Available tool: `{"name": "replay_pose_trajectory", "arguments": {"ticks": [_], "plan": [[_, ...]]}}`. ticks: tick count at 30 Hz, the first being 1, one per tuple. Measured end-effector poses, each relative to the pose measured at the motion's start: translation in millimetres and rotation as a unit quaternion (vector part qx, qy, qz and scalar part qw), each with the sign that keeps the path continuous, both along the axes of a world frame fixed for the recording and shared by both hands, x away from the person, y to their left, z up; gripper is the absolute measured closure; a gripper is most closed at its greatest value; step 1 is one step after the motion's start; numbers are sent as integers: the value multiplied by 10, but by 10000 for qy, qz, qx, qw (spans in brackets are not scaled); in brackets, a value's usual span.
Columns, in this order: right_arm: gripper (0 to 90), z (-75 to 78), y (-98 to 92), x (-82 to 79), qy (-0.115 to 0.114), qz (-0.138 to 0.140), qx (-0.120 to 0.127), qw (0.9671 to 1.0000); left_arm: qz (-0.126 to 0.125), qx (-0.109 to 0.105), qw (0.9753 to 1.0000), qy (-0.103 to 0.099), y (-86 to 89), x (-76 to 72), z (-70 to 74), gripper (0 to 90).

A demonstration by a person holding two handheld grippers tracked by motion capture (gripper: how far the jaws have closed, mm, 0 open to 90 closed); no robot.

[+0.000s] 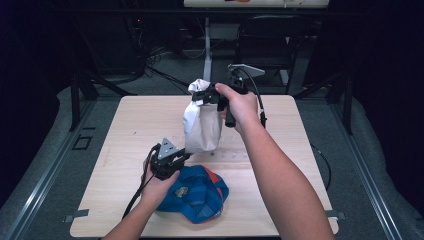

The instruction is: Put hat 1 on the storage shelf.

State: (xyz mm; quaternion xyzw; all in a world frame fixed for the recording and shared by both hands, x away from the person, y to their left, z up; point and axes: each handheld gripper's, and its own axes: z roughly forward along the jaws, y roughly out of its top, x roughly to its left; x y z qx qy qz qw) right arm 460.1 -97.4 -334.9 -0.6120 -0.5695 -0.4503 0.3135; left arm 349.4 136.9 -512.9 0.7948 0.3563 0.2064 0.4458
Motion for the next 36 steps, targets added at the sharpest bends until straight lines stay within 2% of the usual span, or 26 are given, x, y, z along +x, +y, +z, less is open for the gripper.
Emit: {"name": "replay_pose_trajectory", "arguments": {"ticks": [10,14,16,17,24,27,28,30,34,36], "plan": [[804,-69,117,3,34,148,-104,9998,289,-275,9992,71,91,-45,-91,831],[806,-108,131,4,47,163,-212,9996,417,-554,9974,170,136,-49,-161,833],[808,-139,144,3,40,232,-322,9992,485,-736,9957,276,165,-60,-195,835],[808,-146,151,3,58,185,-305,9993,491,-788,9954,254,167,-61,-208,835],[808,-192,134,15,95,221,-386,9990,481,-853,9946,339,188,-55,-266,839],[808,-239,146,20,122,224,-512,9984,481,-732,9950,474,187,-41,-322,839],[808,-260,148,23,124,264,-559,9980,487,-631,9954,523,175,-40,-352,838],[809,-315,166,27,167,211,-654,9975,490,-635,9954,517,177,-51,-381,839],[809,-379,135,41,193,194,-592,9979,528,-681,9949,524,171,-55,-378,832],[804,-385,118,41,194,174,-556,9981,568,-677,9945,570,185,-64,-364,781]]}}
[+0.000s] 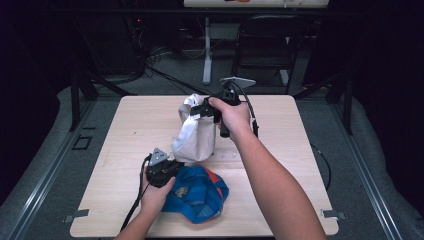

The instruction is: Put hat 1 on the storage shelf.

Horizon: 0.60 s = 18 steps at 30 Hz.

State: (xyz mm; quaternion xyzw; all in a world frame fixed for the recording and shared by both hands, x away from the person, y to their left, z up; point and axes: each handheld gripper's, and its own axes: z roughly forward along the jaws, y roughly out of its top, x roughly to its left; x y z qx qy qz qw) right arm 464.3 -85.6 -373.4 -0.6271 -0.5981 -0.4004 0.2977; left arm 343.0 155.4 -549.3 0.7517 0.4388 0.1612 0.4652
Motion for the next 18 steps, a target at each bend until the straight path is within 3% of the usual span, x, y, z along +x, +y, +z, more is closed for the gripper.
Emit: {"name": "replay_pose_trajectory", "arguments": {"ticks": [2,5,12,15,18], "plan": [[777,4,-19,-5,-47,-6,-13,10000,32,64,9999,-72,14,-31,26,667],[693,26,-61,-24,-233,-70,0,9997,-76,145,9998,-135,46,-108,77,585],[639,169,-238,-153,-697,-44,-223,9973,-196,146,9995,-181,228,-309,188,522],[626,215,-342,-250,-856,11,-312,9958,-121,133,9997,-141,361,-385,244,514],[607,221,-509,-411,-1174,60,-534,9916,-39,179,9997,-139,512,-443,277,505]]}}
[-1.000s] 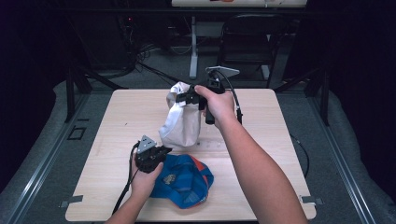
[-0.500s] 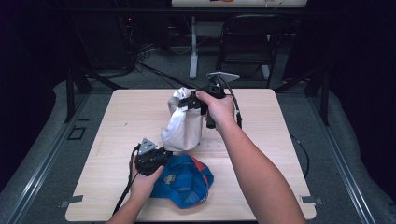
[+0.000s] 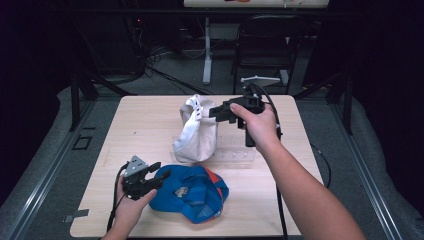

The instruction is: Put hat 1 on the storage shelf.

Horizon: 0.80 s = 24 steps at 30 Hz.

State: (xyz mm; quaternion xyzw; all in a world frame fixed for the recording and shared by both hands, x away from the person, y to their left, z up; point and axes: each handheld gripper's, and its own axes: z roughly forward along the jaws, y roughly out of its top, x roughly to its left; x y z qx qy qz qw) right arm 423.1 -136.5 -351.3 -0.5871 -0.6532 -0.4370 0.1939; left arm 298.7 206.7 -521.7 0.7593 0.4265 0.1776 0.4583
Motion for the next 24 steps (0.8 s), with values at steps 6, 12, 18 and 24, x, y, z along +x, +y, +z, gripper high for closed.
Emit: {"name": "replay_pose_trajectory", "arguments": {"ticks": [6,12,18,24], "plan": [[589,-118,-283,-277,-353,-47,-353,9987,262,152,9995,124,274,-106,-73,500],[579,-370,-482,-479,-351,-19,-324,9989,372,191,9989,186,416,-127,-123,477],[566,-650,-534,-653,-549,141,-540,9969,314,200,9992,124,468,-105,-231,456],[567,-987,-517,-828,-645,229,-512,9963,447,177,9987,181,511,-94,-288,434]]}}
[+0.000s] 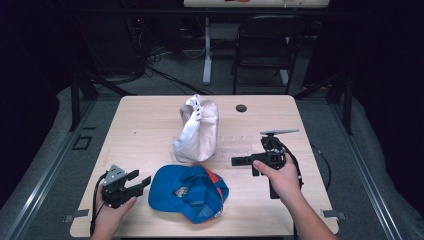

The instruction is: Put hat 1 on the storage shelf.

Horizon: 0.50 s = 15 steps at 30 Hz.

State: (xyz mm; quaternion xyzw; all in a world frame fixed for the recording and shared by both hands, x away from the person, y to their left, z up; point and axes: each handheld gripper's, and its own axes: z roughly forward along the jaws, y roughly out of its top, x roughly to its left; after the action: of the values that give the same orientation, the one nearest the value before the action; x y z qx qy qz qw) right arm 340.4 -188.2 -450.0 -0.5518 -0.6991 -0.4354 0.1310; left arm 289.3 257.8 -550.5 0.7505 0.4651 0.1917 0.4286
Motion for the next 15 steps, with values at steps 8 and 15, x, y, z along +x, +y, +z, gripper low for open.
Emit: {"name": "replay_pose_trajectory", "arguments": {"ticks": [8,15], "plan": [[575,-303,60,-170,-52,30,-134,9999,-65,8,9999,145,-22,4,-37,457],[577,-533,132,-322,27,254,-206,9995,-101,97,9998,144,-33,15,-64,463]]}}
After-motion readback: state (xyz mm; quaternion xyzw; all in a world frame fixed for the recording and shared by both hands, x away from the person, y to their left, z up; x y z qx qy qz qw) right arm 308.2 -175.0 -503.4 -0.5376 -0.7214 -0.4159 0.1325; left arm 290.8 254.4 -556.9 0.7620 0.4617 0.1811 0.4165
